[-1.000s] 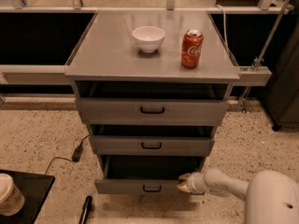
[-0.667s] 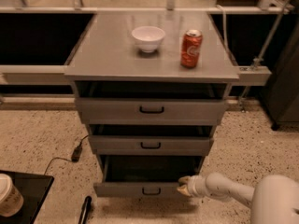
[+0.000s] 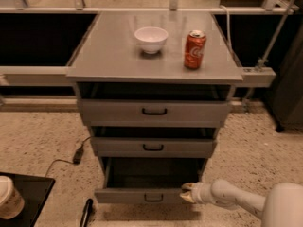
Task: Open bottom drawer
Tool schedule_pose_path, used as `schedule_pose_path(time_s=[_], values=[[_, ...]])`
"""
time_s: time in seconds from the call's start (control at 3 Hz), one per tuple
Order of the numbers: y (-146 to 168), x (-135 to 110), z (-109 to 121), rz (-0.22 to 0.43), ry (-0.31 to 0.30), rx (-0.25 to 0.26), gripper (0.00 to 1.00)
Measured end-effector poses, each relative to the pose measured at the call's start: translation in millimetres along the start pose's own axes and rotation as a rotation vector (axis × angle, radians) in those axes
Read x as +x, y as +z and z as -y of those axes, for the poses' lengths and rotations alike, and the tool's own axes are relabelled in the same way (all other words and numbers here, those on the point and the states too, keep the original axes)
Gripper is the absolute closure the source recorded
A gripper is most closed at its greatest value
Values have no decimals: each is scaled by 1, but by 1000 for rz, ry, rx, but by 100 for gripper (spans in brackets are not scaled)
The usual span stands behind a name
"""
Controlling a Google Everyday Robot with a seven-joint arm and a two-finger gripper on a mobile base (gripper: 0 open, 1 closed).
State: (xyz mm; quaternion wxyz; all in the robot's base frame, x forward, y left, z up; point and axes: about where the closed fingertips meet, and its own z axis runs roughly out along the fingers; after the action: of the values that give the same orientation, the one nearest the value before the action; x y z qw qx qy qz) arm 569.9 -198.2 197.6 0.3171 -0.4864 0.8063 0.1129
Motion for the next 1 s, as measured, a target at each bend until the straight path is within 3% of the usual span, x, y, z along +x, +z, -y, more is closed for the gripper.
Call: schedule_pose_path(time_s=[1.0], values=[[-8,4,-13,10,4,-8,100]])
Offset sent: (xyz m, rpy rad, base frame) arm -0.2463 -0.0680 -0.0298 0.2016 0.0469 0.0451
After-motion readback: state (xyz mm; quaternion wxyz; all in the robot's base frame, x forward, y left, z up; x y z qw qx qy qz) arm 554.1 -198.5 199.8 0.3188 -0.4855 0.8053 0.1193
